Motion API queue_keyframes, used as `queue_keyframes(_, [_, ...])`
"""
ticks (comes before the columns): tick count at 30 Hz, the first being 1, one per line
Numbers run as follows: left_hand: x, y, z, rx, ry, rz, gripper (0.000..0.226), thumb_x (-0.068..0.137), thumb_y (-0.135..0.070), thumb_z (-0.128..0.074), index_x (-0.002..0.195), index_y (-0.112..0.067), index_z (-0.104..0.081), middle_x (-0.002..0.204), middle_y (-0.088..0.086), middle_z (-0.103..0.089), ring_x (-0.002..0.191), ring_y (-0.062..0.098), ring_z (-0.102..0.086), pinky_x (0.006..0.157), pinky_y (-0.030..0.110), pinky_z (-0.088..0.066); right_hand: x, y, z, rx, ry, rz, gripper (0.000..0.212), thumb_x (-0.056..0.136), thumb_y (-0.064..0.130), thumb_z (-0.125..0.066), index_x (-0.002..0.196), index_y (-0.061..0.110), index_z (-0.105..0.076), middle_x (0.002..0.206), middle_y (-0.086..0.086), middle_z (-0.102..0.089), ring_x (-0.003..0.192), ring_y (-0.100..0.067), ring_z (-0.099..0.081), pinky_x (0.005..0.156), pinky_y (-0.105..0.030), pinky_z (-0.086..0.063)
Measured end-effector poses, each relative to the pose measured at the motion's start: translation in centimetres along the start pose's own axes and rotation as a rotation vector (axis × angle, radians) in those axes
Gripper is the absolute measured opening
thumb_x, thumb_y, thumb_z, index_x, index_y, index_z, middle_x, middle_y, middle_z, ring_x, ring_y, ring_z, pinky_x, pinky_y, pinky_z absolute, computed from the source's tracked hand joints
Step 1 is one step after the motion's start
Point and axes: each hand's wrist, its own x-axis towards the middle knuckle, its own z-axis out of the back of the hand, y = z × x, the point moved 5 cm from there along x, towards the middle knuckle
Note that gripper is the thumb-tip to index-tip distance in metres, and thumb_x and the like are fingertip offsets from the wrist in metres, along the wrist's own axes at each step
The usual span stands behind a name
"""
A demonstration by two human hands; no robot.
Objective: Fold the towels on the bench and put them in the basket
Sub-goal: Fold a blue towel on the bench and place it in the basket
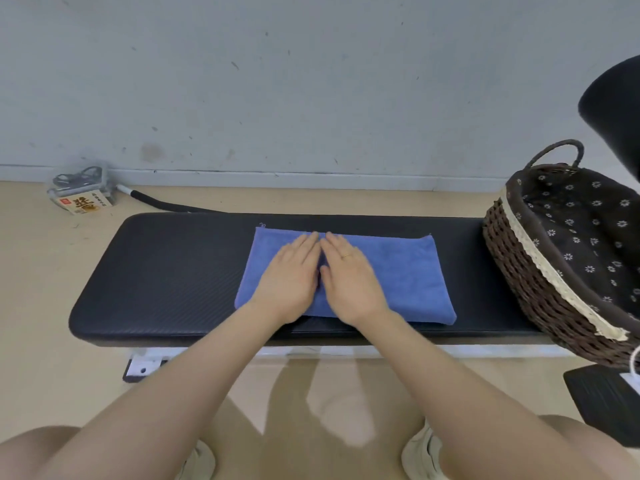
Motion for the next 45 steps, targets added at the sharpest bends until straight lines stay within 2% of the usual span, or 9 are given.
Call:
queue_keyframes(3, [-1.7, 1.9, -1.4, 0.102, 0.098, 0.112, 0.088, 0.074, -0.062, 0.008, 0.150, -0.018, -0.002, 0.159, 0.002, 0.003, 0.146, 0.017, 0.001, 0.117, 0.032, 0.002, -0.7, -0.8, -2.5, -0.153, 0.098, -0.066, 0.054, 0.102, 0.035, -0.020, 0.151, 0.017, -0.005, 0.160, 0.000, 0.000, 0.147, -0.015, 0.000, 0.119, -0.032, 0.000])
queue_keyframes(9, [-3.5, 5.0, -0.3, 0.089, 0.124, 0.239, 0.106, 0.058, -0.081, 0.003, 0.149, -0.027, 0.002, 0.158, 0.004, 0.009, 0.146, 0.018, 0.007, 0.118, 0.035, -0.002, -2.3, -5.8, -1.1, -0.197, 0.161, -0.215, 0.068, 0.093, 0.061, -0.019, 0.149, 0.032, 0.006, 0.158, 0.004, 0.014, 0.146, -0.016, 0.013, 0.119, -0.039, 0.006])
queue_keyframes(19, [-3.7, 5.1, 0.7, 0.208, 0.113, 0.235, 0.110, 0.058, -0.078, 0.009, 0.150, -0.019, -0.002, 0.158, 0.006, 0.008, 0.146, 0.020, 0.003, 0.118, 0.037, -0.001, -6.6, -12.0, 1.4, -0.123, 0.101, -0.441, 0.064, 0.099, 0.046, -0.019, 0.150, 0.016, 0.004, 0.160, 0.000, 0.008, 0.147, -0.020, 0.002, 0.120, -0.039, -0.006])
queue_keyframes(25, [-2.9, 1.2, 1.6, 0.188, 0.033, 0.109, 0.100, 0.069, -0.066, 0.011, 0.149, -0.012, -0.013, 0.159, 0.003, 0.003, 0.146, 0.020, -0.001, 0.117, 0.033, 0.005, -6.6, -11.4, 3.2, 0.400, -0.218, -0.546, 0.056, 0.093, 0.019, -0.049, 0.144, 0.009, -0.028, 0.154, -0.007, -0.023, 0.131, -0.025, -0.041, 0.101, -0.037, -0.038])
queue_keyframes(28, [-1.9, -0.5, 1.1, 0.081, 0.092, 0.057, 0.073, 0.092, -0.059, -0.013, 0.150, -0.014, -0.010, 0.159, 0.002, 0.002, 0.146, 0.019, -0.003, 0.118, 0.031, -0.001, -7.2, -12.3, 3.5, 0.590, -0.356, -0.751, 0.052, 0.090, 0.016, -0.052, 0.138, 0.006, -0.032, 0.124, -0.011, -0.052, 0.101, -0.027, -0.058, 0.077, -0.036, -0.047])
queue_keyframes(31, [-0.8, -1.8, 0.3, 0.007, 0.189, 0.060, 0.061, 0.098, -0.046, -0.029, 0.150, -0.021, -0.008, 0.159, 0.002, -0.004, 0.146, 0.019, -0.008, 0.118, 0.032, -0.010, -7.2, -13.1, 3.1, 0.774, -0.274, -0.888, 0.020, 0.085, 0.016, -0.058, 0.099, 0.002, -0.051, 0.093, -0.014, -0.055, 0.070, -0.022, -0.052, 0.057, -0.031, -0.039])
queue_keyframes(34, [-0.1, -2.4, 0.0, 0.041, 0.224, 0.085, 0.061, 0.096, -0.052, -0.029, 0.149, -0.032, -0.007, 0.158, 0.002, -0.005, 0.144, 0.024, -0.007, 0.116, 0.039, -0.012, -6.7, -13.3, 3.3, 1.040, -0.221, -0.892, 0.017, 0.084, 0.012, -0.064, 0.095, 0.000, -0.059, 0.092, -0.013, -0.063, 0.078, -0.025, -0.059, 0.069, -0.036, -0.050])
queue_keyframes(37, [0.1, -3.1, -0.2, 0.100, 0.261, 0.068, 0.063, 0.092, -0.059, -0.029, 0.148, -0.038, -0.006, 0.158, 0.002, 0.000, 0.143, 0.027, -0.003, 0.114, 0.042, -0.009, -6.7, -13.8, 3.7, 1.202, -0.195, -0.879, 0.016, 0.087, 0.009, -0.062, 0.103, 0.006, -0.060, 0.092, -0.008, -0.066, 0.079, -0.022, -0.063, 0.065, -0.031, -0.051])
queue_keyframes(45, [1.3, -5.3, -1.0, 0.129, 0.252, 0.083, 0.081, 0.080, -0.075, -0.035, 0.147, -0.041, -0.006, 0.155, 0.005, -0.003, 0.140, 0.028, -0.008, 0.110, 0.041, -0.015, -6.7, -14.8, 5.6, 1.231, -0.217, -0.778, 0.027, 0.090, 0.011, -0.055, 0.116, 0.018, -0.058, 0.107, -0.004, -0.066, 0.093, -0.023, -0.065, 0.071, -0.033, -0.054])
